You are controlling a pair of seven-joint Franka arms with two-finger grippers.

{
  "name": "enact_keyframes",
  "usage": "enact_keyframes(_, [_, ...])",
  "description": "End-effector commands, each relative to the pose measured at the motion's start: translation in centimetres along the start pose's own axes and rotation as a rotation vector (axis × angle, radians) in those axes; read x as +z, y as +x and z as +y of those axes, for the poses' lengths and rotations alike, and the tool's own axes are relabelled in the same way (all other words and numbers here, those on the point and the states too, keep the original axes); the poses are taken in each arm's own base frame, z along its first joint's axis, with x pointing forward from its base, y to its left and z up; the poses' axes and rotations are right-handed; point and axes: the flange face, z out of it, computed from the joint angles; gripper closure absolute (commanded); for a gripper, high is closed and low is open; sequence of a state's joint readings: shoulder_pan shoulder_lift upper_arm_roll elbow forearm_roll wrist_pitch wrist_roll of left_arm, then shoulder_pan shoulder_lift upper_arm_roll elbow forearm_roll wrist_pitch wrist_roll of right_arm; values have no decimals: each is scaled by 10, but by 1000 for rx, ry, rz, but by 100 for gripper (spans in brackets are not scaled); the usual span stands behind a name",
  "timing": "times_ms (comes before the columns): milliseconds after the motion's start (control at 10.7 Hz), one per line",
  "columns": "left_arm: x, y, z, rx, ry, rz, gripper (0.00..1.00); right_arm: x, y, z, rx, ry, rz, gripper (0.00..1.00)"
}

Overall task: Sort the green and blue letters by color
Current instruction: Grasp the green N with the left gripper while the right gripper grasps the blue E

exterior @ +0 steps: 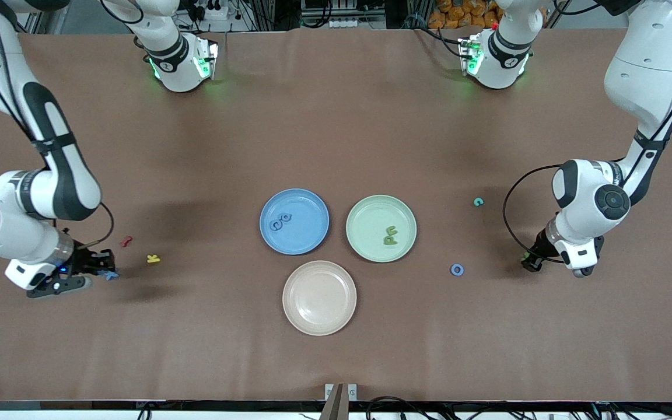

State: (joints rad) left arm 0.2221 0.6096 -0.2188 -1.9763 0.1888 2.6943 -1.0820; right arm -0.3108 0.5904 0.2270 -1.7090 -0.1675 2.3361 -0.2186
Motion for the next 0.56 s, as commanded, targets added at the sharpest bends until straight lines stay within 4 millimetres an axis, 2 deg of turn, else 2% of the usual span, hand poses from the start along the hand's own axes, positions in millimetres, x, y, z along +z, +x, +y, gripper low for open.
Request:
enact_keyframes(0, [-27,-23,21,62,47,2,87,-14,23,-109,192,24,1,100])
enact_keyframes(280, [-45,-54,42,100,65,-2,88,-20,39,-234,415,70,11,100])
enact_keyframes(374, [-52,-70,54,109,76,-6,88,-20,38,-274,461,76,6,100])
enact_keyframes(467, [-64,-93,68,112,78,-9,88,-15,32,-312,492,74,-10,100])
